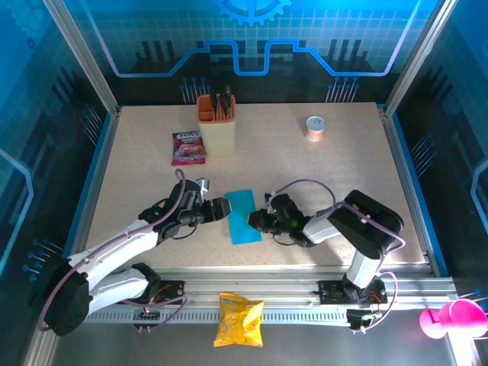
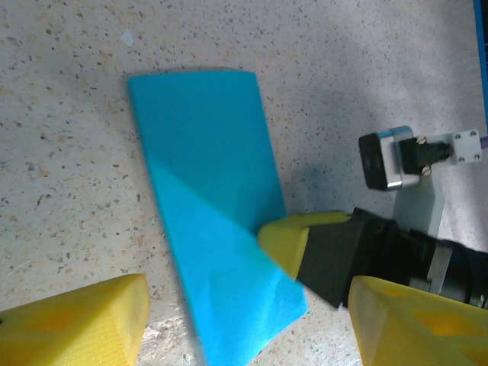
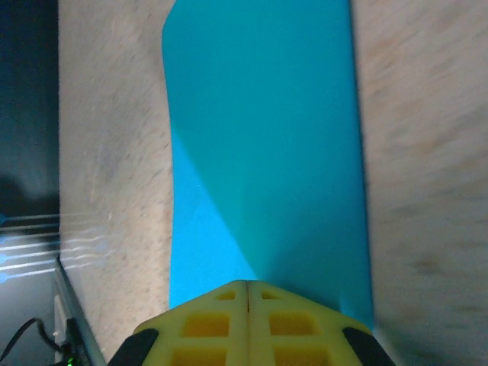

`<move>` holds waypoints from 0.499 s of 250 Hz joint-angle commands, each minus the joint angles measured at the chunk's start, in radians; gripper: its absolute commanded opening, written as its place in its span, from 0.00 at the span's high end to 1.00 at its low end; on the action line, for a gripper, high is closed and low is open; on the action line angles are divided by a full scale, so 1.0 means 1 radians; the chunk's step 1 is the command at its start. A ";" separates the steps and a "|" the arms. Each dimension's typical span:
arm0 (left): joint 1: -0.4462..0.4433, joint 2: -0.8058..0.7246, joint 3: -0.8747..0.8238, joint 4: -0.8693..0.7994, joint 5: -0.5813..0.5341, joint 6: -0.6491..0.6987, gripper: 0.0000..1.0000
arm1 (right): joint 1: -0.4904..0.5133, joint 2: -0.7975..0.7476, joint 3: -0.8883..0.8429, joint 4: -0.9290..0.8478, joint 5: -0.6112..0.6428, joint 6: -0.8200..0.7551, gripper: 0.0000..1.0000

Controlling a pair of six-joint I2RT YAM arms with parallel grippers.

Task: Fold a paper plane with a square sheet of paper (pick it up from the middle)
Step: Third fold the triangle at the center of the table.

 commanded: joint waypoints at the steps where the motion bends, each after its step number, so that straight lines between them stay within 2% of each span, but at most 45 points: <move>1: -0.011 0.033 0.044 0.002 0.006 0.036 0.29 | 0.072 0.092 -0.034 -0.128 0.076 0.106 1.00; 43: -0.017 0.081 0.052 0.014 0.012 0.042 0.29 | 0.091 0.058 -0.012 -0.227 0.129 0.113 1.00; 99: -0.024 0.129 0.063 0.045 0.019 0.033 0.28 | 0.091 -0.052 0.055 -0.503 0.196 0.020 1.00; 125: -0.035 0.147 0.060 0.069 0.025 0.023 0.28 | 0.088 -0.059 0.095 -0.554 0.179 -0.032 1.00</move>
